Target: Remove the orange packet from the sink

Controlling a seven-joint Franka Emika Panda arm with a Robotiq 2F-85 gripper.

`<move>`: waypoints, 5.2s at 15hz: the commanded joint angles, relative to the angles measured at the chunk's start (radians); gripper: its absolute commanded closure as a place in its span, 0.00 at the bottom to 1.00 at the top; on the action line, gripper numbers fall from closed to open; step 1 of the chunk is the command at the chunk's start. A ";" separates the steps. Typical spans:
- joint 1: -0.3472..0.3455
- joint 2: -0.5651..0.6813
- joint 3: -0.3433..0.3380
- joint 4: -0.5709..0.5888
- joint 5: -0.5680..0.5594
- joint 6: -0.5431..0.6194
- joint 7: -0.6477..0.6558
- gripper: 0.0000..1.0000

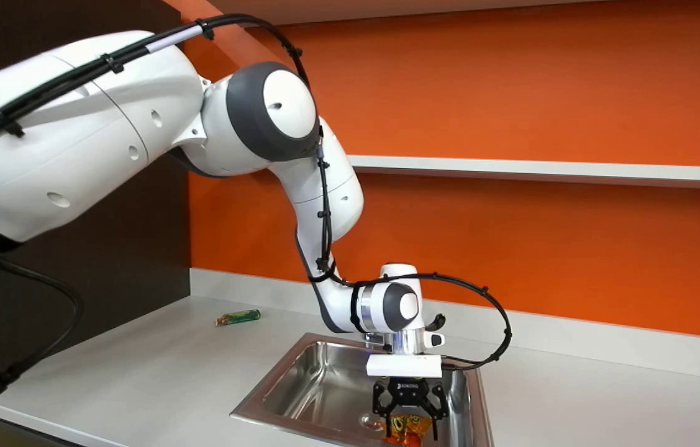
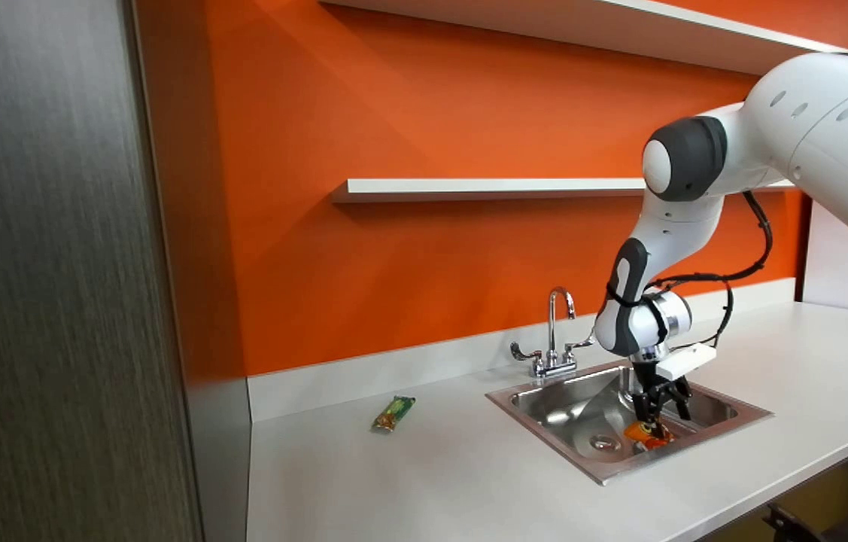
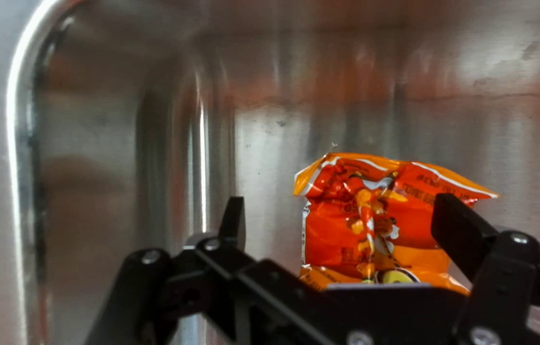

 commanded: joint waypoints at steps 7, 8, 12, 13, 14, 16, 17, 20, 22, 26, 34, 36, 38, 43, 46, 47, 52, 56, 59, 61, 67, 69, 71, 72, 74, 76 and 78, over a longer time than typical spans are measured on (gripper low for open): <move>-0.021 0.009 0.026 0.013 -0.021 -0.008 0.009 0.00; -0.020 0.011 0.027 0.014 -0.021 -0.008 0.010 0.00; -0.022 0.018 0.034 0.022 -0.019 -0.010 0.006 0.26; -0.023 0.021 0.036 0.025 -0.018 -0.010 0.006 0.35; -0.023 0.025 0.036 0.027 -0.017 -0.012 0.007 0.42; -0.024 0.029 0.037 0.029 -0.017 -0.011 0.007 0.58; -0.023 0.032 0.037 0.030 -0.018 -0.011 0.008 0.67; -0.022 0.044 0.036 0.036 -0.019 -0.013 0.008 0.89; -0.023 0.048 0.036 0.039 -0.019 -0.015 0.007 1.00; -0.025 0.053 0.039 0.047 -0.017 -0.021 0.005 1.00; -0.016 -0.037 0.041 0.010 -0.021 -0.013 -0.001 1.00; -0.015 -0.061 0.041 -0.001 -0.020 -0.008 -0.001 1.00; -0.014 -0.083 0.042 -0.012 -0.022 -0.003 -0.001 1.00; -0.004 -0.135 0.050 -0.047 -0.025 0.002 -0.005 1.00; 0.004 -0.178 0.064 -0.087 -0.026 0.002 -0.012 1.00; 0.007 -0.194 0.069 -0.105 -0.027 0.005 -0.013 1.00; 0.034 -0.290 0.082 -0.217 -0.041 0.016 -0.013 1.00; 0.057 -0.370 0.092 -0.308 -0.062 0.019 -0.014 1.00; 0.081 -0.428 0.103 -0.371 -0.091 0.017 -0.024 1.00; 0.108 -0.462 0.108 -0.405 -0.121 0.018 -0.019 1.00; 0.186 -0.493 0.149 -0.429 -0.207 0.004 -0.042 1.00; 0.213 -0.484 0.168 -0.420 -0.229 -0.002 -0.049 1.00; 0.238 -0.474 0.186 -0.414 -0.251 0.001 -0.055 1.00; 0.252 -0.470 0.195 -0.410 -0.262 -0.002 -0.057 1.00; 0.271 -0.464 0.215 -0.405 -0.273 -0.001 -0.073 1.00; 0.290 -0.457 0.235 -0.399 -0.281 -0.003 -0.090 1.00; 0.304 -0.449 0.253 -0.394 -0.284 -0.001 -0.109 1.00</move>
